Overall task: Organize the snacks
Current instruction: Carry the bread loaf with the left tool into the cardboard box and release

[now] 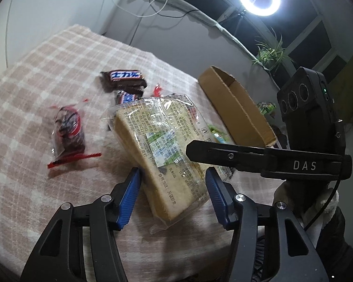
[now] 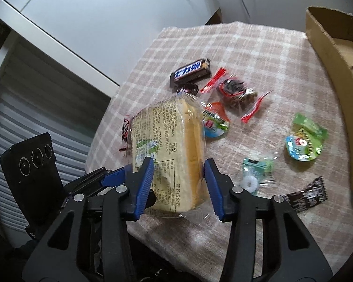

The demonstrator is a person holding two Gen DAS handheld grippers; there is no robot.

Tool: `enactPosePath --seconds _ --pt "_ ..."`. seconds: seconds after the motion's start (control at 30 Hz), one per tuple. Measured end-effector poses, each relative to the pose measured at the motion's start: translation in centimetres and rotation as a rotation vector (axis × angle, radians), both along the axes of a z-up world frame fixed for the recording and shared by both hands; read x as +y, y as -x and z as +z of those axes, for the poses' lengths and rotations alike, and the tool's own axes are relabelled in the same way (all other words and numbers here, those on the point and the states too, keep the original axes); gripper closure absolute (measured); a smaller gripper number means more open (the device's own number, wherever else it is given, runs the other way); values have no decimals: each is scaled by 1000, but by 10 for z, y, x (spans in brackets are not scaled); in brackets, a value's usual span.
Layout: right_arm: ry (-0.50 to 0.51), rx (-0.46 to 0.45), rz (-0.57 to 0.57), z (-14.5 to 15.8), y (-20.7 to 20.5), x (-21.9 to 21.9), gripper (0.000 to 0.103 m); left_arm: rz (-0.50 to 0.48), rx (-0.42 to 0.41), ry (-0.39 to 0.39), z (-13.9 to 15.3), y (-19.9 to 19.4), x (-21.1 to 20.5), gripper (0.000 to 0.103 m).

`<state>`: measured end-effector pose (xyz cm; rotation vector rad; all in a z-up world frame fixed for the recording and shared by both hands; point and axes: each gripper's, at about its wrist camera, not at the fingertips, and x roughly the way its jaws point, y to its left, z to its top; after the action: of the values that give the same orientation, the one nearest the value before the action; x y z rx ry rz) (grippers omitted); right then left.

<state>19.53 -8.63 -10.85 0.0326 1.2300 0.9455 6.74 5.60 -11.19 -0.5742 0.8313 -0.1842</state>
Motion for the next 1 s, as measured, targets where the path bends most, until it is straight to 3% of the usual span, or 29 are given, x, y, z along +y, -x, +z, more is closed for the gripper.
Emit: enactPosePath --seconds 0.6,1.0 --pt "-48 -102 -158 54 -31 -93 56 -143 -111 -66 48 -59 -65 48" --pt "-43 -128 -271 67 -75 -161 56 -244 -150 -85 67 -115 -126 48"
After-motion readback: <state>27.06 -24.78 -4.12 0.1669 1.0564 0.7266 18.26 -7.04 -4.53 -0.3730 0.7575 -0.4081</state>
